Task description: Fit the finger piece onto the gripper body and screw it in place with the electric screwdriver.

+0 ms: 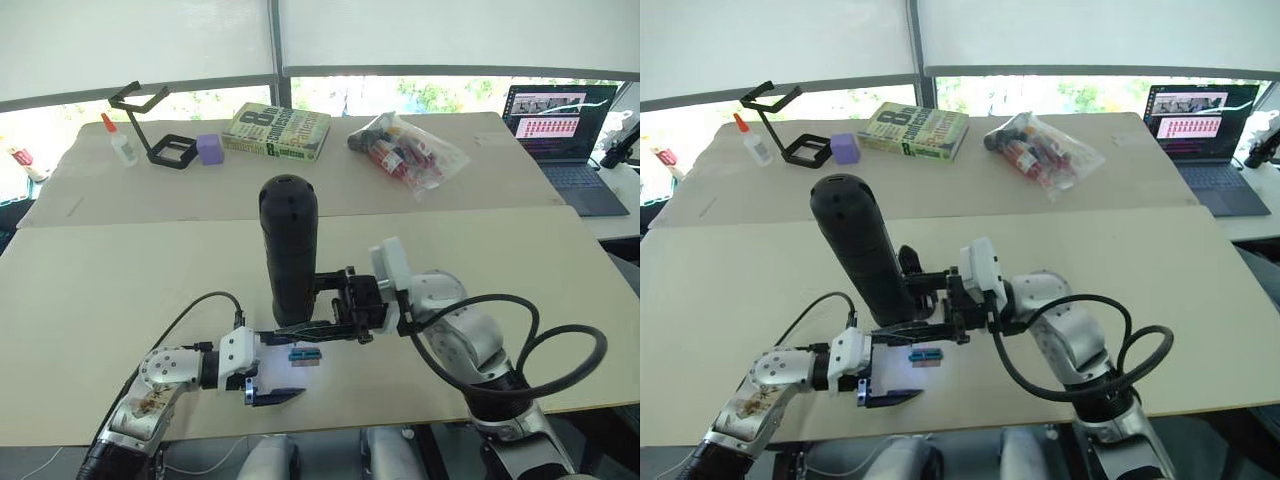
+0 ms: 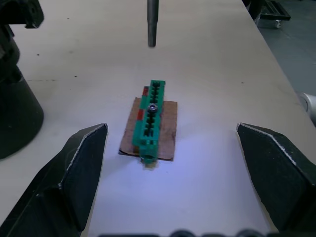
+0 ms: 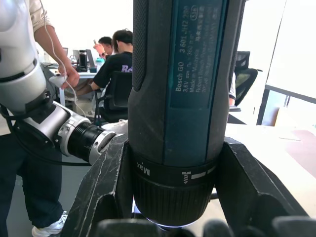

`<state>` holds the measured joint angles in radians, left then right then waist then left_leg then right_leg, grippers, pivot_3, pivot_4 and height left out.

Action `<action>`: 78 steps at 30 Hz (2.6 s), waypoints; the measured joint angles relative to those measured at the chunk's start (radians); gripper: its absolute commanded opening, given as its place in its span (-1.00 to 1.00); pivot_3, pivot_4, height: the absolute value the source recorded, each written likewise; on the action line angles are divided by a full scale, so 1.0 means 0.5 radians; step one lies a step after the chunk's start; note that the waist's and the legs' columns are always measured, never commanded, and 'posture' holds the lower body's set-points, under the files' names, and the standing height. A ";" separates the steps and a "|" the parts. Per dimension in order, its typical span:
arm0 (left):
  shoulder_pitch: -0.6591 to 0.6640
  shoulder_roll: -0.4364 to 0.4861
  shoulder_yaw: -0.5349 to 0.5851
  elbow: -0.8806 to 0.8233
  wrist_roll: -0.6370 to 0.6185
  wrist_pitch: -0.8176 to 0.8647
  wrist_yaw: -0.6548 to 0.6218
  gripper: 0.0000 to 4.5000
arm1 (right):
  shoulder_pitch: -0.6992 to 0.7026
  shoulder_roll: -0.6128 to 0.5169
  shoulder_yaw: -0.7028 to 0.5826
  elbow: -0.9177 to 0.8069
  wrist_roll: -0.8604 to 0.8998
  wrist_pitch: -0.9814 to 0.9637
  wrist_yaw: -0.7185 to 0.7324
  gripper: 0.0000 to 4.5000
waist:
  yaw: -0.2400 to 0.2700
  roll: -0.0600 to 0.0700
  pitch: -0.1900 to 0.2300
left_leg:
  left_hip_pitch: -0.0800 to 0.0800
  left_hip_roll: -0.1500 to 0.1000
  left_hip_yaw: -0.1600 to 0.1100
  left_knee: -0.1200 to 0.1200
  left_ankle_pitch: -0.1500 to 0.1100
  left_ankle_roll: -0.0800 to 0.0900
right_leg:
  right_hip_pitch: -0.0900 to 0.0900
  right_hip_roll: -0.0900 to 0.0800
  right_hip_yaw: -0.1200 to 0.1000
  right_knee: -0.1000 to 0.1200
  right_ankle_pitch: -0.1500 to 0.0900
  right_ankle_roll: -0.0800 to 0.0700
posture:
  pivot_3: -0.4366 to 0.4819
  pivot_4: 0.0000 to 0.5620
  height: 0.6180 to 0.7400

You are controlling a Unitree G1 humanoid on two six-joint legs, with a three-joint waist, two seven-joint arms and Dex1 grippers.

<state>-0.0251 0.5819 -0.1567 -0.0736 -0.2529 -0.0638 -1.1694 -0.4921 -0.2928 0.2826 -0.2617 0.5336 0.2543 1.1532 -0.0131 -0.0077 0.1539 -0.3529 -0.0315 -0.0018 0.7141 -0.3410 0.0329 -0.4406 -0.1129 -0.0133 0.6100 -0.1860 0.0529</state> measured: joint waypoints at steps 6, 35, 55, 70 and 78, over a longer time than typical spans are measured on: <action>-0.005 -0.005 -0.009 0.025 0.029 -0.052 0.013 0.97 | -0.005 -0.007 0.010 0.078 -0.012 -0.013 0.067 -0.13 | 0.001 0.000 0.000 | 0.001 0.000 0.000 0.000 0.000 0.000 | 0.001 0.000 0.000 0.000 0.000 0.000 | -0.05 -0.47 1.00; 0.007 -0.008 -0.041 -0.019 0.033 0.034 0.087 0.97 | -0.004 0.010 0.043 0.203 -0.124 -0.061 0.165 -0.13 | 0.004 0.001 -0.001 | 0.002 -0.002 -0.001 0.000 0.000 0.000 | 0.003 -0.001 0.000 0.001 0.000 0.000 | -0.05 -0.47 1.00; 0.012 -0.008 -0.042 -0.055 0.033 0.095 0.116 0.97 | 0.003 0.022 0.063 0.213 -0.158 -0.061 0.164 -0.13 | 0.004 0.001 -0.001 | 0.002 -0.002 -0.001 0.000 0.000 0.000 | 0.003 -0.001 0.000 0.001 0.000 0.000 | -0.05 -0.47 1.00; 0.013 -0.009 -0.043 -0.071 0.031 0.120 0.125 0.97 | 0.008 0.006 0.080 0.215 -0.160 -0.061 0.162 -0.13 | 0.004 0.001 -0.001 | 0.002 -0.002 -0.001 0.000 0.000 0.000 | 0.003 -0.001 0.000 0.001 0.000 0.000 | -0.05 -0.47 1.00; 0.014 -0.009 -0.043 -0.078 0.031 0.127 0.131 0.97 | 0.008 0.004 0.080 0.215 -0.161 -0.061 0.159 -0.13 | 0.004 0.001 -0.001 | 0.002 -0.002 -0.001 0.000 0.000 0.000 | 0.003 -0.001 0.000 0.001 0.000 0.000 | -0.05 -0.47 1.00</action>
<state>-0.0181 0.5774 -0.1782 -0.1123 -0.2376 -0.0001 -1.1037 -0.4883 -0.2909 0.3225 -0.1542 0.4532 0.2240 1.2326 -0.0109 -0.0071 0.1536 -0.3518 -0.0324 -0.0024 0.7143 -0.3408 0.0327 -0.4393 -0.1137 -0.0133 0.6104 -0.1860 0.0530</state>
